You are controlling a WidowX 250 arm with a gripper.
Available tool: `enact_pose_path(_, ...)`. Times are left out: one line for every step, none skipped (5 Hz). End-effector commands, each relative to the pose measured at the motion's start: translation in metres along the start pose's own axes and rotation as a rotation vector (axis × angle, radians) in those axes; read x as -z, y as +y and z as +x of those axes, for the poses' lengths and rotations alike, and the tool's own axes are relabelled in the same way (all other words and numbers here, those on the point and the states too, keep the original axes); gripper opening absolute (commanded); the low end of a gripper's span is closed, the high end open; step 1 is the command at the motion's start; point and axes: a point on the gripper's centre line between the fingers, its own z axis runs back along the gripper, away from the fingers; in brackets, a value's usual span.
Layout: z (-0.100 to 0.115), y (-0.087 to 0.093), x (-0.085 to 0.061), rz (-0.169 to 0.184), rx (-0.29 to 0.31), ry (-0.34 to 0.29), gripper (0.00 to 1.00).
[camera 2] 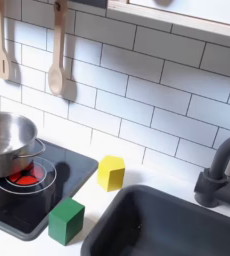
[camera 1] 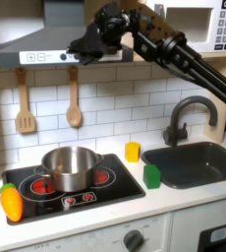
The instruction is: Push button
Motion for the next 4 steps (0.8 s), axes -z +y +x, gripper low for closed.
enact_pose_path(0.004, 0.004, 0.003, -0.006, 0.006, 0.003, 0.00)
enact_pose_path(0.007, 0.001, 0.008, -0.023, 0.026, 0.008, 0.00)
enact_pose_path(0.006, -0.003, 0.016, -0.019, 0.029, 0.032, 0.00)
enact_pose_path(0.006, -0.001, 0.024, -0.013, 0.026, 0.036, 0.00)
